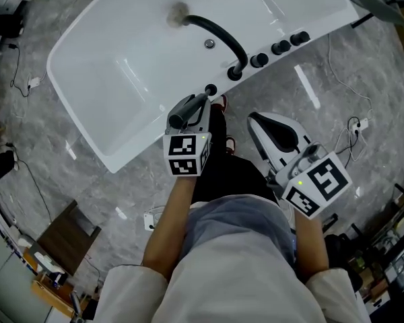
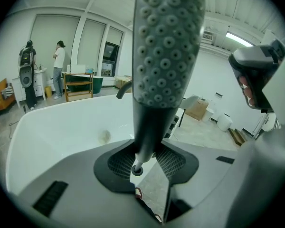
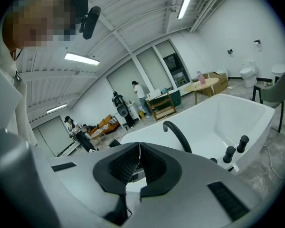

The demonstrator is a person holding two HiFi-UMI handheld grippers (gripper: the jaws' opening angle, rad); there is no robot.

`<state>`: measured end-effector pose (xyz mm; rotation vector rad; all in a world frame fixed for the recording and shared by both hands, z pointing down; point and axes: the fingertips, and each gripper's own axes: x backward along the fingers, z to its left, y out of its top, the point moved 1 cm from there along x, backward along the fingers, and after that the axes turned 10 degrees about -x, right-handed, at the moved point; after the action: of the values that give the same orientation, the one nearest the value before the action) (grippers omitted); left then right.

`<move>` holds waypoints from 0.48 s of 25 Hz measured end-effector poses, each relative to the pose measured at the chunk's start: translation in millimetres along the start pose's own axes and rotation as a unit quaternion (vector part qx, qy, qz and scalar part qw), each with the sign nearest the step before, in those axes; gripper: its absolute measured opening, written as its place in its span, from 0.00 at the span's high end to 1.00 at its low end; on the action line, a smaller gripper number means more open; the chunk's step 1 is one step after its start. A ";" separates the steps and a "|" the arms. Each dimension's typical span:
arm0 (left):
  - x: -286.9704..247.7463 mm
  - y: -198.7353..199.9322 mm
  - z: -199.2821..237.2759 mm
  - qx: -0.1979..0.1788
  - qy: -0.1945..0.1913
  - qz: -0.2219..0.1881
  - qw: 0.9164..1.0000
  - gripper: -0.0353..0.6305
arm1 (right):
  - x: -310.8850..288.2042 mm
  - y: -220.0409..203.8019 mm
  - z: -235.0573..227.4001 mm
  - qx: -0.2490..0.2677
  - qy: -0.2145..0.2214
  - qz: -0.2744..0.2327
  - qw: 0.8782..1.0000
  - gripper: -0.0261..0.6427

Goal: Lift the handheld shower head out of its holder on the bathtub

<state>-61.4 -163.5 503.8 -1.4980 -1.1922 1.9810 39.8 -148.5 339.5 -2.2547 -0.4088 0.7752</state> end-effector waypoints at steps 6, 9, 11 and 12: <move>20.4 17.8 -2.0 -0.041 0.002 -0.009 0.999 0.74 | 11.3 4.7 7.1 0.005 -0.013 -0.020 1.000 0.93; 29.0 21.5 -4.1 -0.034 -0.001 -0.015 0.999 0.74 | 16.1 6.9 11.3 0.004 -0.021 -0.030 0.999 0.93; 32.8 24.7 -4.0 -0.029 -0.001 -0.020 0.999 0.74 | 17.8 7.7 14.5 0.005 -0.021 -0.033 0.999 0.93; 34.4 26.2 -4.2 -0.029 -0.001 -0.022 0.999 0.74 | 18.7 7.8 15.9 0.005 -0.021 -0.034 0.999 0.93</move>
<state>-65.1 -151.7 462.2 -1.4846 -1.2818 1.9356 44.6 -136.6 317.3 -2.2072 -0.4967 0.7887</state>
